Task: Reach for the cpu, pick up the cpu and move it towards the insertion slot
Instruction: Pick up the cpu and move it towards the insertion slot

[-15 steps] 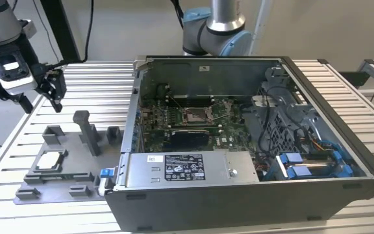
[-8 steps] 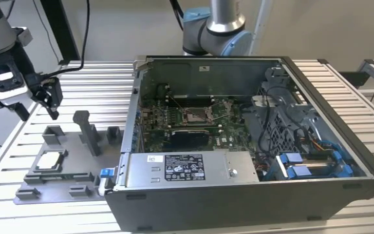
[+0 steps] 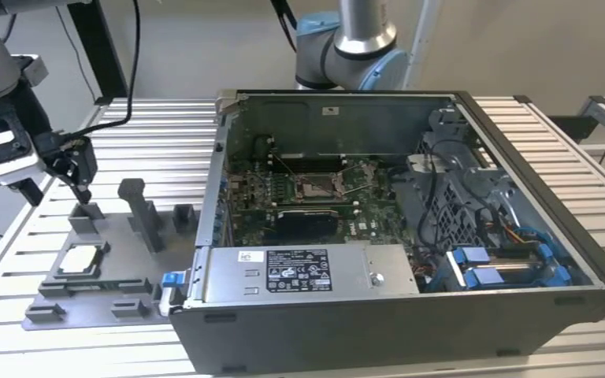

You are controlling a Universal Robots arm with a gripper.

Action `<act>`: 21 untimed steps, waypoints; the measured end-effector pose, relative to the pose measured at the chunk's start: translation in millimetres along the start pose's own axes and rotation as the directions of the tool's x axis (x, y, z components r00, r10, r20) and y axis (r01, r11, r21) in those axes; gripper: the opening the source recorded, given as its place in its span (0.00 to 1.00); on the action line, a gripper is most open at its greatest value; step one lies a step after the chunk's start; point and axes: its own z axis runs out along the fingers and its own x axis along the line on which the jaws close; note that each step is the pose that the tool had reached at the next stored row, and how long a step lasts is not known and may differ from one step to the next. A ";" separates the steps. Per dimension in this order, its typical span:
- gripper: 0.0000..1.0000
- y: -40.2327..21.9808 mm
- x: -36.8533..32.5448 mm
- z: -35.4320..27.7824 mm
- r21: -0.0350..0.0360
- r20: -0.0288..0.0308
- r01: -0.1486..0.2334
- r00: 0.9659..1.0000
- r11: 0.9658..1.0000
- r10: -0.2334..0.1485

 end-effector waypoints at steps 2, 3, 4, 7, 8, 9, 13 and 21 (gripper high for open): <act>1.00 -2.8 0.5 1.8 0.000 0.000 -0.002 1.000 1.000 0.002; 1.00 -4.1 0.7 2.8 0.000 0.000 -0.002 1.000 1.000 0.002; 1.00 -5.3 0.9 3.9 0.000 0.000 -0.003 1.000 1.000 0.003; 1.00 -8.9 1.2 7.5 0.000 0.000 -0.008 1.000 1.000 0.008; 1.00 -10.2 1.3 8.8 0.000 0.000 -0.009 1.000 1.000 0.009; 1.00 -11.7 1.4 9.8 0.000 0.001 -0.011 1.000 1.000 0.011; 1.00 -17.7 1.9 14.0 0.000 0.001 -0.013 1.000 1.000 0.013; 1.00 -22.4 2.6 24.6 0.000 0.001 -0.017 1.000 1.000 0.017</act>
